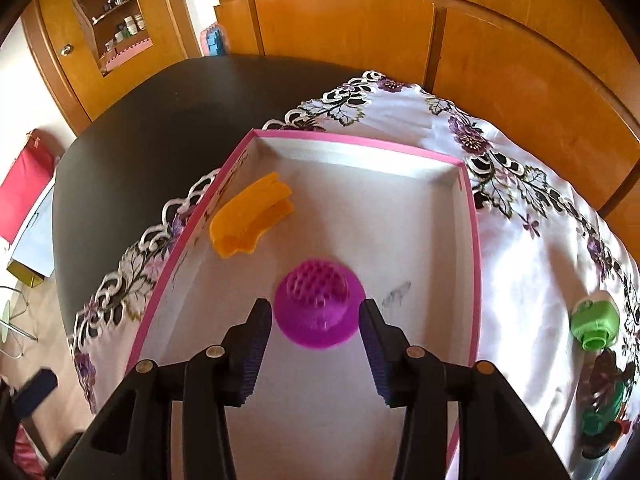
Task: Organize rigid objects
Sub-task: 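Lower the magenta cup into the tray beside the orange piece, open right gripper, then move both tools back to the remaining objects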
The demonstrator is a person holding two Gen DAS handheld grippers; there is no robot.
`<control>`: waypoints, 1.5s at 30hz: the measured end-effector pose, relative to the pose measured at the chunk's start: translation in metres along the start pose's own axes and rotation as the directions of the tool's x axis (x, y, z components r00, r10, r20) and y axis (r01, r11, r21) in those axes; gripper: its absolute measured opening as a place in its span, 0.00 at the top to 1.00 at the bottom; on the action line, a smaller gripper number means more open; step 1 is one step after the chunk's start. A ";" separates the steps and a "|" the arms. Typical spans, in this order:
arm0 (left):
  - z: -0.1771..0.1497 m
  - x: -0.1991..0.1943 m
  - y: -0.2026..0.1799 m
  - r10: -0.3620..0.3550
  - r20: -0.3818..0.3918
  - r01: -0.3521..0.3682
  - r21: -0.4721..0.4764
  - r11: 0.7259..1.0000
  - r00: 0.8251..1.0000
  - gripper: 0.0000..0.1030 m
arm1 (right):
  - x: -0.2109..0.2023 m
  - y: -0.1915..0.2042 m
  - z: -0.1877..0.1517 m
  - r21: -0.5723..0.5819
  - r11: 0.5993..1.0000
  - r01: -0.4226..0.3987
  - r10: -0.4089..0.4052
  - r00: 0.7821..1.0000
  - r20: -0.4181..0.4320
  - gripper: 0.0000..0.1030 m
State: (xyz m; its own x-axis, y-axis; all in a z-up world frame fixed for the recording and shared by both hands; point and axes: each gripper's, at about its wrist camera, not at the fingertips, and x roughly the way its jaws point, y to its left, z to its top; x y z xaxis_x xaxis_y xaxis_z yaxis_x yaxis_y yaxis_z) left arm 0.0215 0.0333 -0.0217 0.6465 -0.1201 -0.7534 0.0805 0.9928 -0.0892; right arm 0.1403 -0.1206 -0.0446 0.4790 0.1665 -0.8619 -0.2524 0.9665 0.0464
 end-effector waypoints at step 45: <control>-0.001 -0.011 -0.021 0.011 0.020 -0.012 0.058 0.998 1.000 0.38 | -0.087 -0.017 -0.070 0.008 1.000 -0.023 0.021 0.981 0.192 0.56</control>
State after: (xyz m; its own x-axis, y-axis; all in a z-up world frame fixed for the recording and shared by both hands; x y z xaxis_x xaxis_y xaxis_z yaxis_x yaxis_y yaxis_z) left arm 0.0120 0.0136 -0.0128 0.6624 -0.1096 -0.7411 0.1167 0.9923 -0.0424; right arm 0.0444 -0.1647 -0.0060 0.6261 0.2209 -0.7478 -0.2562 0.9641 0.0703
